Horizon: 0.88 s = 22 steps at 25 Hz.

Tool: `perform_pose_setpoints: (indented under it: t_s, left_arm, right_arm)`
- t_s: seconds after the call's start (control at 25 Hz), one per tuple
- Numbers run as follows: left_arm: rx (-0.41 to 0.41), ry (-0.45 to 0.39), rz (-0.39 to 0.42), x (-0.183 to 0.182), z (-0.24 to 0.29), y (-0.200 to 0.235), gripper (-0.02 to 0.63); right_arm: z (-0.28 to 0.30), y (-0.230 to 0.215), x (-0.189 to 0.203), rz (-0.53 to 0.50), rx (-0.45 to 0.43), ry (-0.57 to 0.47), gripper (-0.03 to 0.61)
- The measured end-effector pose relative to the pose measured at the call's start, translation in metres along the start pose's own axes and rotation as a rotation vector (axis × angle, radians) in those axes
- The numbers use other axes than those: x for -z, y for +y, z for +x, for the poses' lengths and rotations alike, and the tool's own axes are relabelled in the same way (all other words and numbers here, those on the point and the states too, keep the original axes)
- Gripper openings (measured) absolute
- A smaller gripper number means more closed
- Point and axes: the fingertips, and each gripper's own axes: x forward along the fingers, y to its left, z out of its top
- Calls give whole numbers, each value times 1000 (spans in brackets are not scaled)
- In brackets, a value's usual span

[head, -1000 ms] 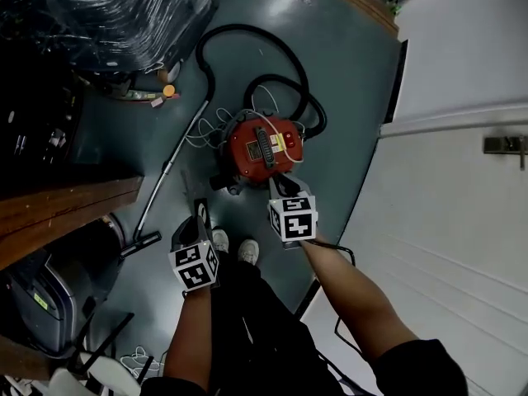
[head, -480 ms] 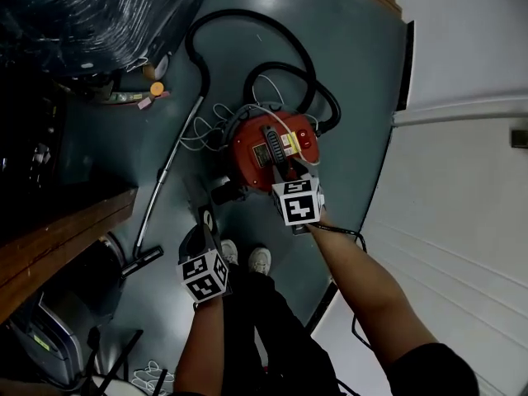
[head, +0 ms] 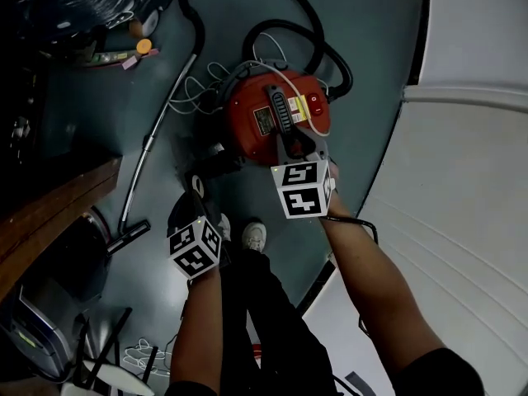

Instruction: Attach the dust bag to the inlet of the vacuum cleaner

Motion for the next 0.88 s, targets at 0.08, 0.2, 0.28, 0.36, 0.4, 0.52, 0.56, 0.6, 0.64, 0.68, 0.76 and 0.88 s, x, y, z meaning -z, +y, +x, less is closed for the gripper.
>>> perform_pose_setpoints:
  t_s: [0.08,0.2,0.28,0.36,0.4,0.52,0.56,0.6,0.64,0.68,0.76,0.88]
  left_arm:
    - [-3,-2,-12,1,5,2,18]
    - [-1,-3,-6,2,12,-1,18]
    - [5,-4,-4,3,15,-4,18]
    - [11,-7,-3,3,17,-8,18]
    - [15,-8,-1,3,17,-10,18]
    - [19,-8,17,4,17,-14,18]
    - [19,-9,18,4,18,-14,19]
    - [19,-12,12,4,18,-14,19]
    - [19,-17,-2,3,19,-13,18]
    - [18,-24,-24,1,19,-11,18]
    - [12,-38,-78,-3,21,-6,18]
    - [13,-43,-125,-9,27,-4,18]
  right_arm:
    - [1,1,0,-9,-13,-3,109]
    - [1,0,0,-10,-9,9,107]
    - [2,1,0,-5,-7,14,107]
    - [1,1,1,-8,-9,20,107]
    - [0,1,1,-12,-11,22,109]
    - [1,2,1,-14,-15,21,109]
    - [1,2,1,-12,-16,19,109]
    - [2,2,1,-12,-15,16,109]
    - [1,1,1,-13,-12,16,109]
    - [1,1,1,-15,-9,17,109]
    - [0,1,1,-16,-8,21,109]
    - [1,2,1,-14,-15,22,109]
